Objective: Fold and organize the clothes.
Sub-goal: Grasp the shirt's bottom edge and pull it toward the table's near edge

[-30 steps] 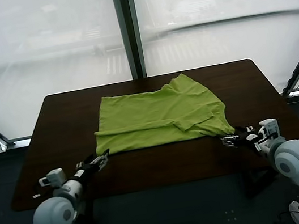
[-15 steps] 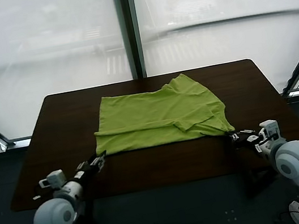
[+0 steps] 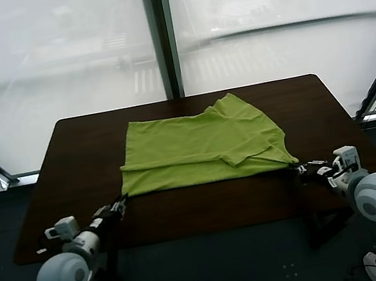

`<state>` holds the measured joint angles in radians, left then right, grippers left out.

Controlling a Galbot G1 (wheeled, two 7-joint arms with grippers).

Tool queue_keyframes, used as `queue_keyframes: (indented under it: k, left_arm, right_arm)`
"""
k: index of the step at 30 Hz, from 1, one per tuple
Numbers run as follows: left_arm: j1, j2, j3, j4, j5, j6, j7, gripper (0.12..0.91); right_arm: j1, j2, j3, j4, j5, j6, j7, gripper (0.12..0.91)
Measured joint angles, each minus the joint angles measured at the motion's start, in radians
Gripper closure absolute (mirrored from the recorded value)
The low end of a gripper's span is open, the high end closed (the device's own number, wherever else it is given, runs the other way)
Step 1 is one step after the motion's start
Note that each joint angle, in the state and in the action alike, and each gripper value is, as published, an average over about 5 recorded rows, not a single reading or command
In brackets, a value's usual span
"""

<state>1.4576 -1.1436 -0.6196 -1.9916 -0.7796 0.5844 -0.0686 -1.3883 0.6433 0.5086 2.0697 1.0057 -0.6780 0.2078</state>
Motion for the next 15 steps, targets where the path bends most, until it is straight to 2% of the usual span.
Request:
queue_keyframes:
  k: [4,9,15]
  left_arm:
    - [0.006,-0.004,0.002,-0.004,0.004,-0.001,0.008,0.881]
    - [0.036,0.013,-0.017,-0.029,0.005,-0.002,0.009,0.882]
    - [0.089,0.046,-0.05,-0.071,0.003,-0.001,0.009,0.882]
  right_arm:
    - [-0.017,-0.027,0.011,0.006,0.062,-0.007,0.028,0.886]
    - [-0.031,-0.073,0.016,0.013,0.133,-0.027,0.051,0.886]
    - [-0.05,-0.12,0.015,0.025,0.182,-0.053,0.059,0.886]
